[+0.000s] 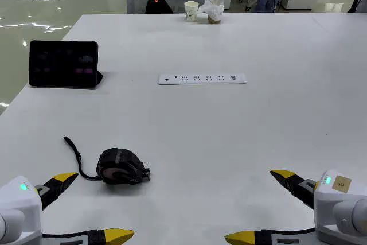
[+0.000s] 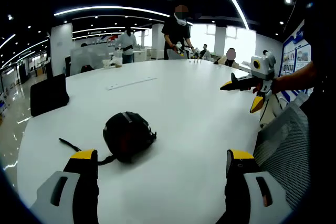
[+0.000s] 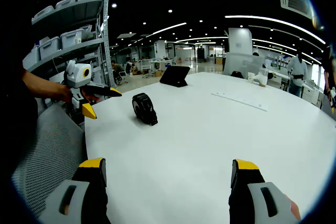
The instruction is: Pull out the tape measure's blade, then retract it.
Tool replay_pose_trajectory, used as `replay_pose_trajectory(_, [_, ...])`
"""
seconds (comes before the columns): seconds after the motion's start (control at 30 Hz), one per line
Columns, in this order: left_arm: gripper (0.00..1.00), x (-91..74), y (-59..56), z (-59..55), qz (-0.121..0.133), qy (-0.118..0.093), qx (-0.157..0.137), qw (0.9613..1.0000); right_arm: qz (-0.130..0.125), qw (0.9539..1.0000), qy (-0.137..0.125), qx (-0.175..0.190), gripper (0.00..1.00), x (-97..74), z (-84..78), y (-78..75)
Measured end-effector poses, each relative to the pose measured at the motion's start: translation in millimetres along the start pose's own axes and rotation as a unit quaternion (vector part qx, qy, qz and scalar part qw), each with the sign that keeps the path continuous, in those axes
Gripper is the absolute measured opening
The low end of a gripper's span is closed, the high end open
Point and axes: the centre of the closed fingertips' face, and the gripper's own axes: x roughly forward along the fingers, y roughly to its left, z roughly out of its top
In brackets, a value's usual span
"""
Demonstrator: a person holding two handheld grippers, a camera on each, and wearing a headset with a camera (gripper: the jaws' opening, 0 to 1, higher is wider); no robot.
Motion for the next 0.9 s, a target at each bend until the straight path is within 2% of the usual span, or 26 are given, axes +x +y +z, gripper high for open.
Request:
replay_pose_trajectory(0.43, [0.99,-0.6,-0.4,-1.8,-0.002,0.002,-0.001,1.0,0.006,1.0,0.002,0.004,0.99,0.6,-1.4,2.1])
replay_pose_trajectory(0.9, [0.99,-0.3,0.7,1.0,-0.003,0.001,0.005,1.0,0.003,1.0,0.002,-0.002,0.99,-0.9,-1.5,1.1])
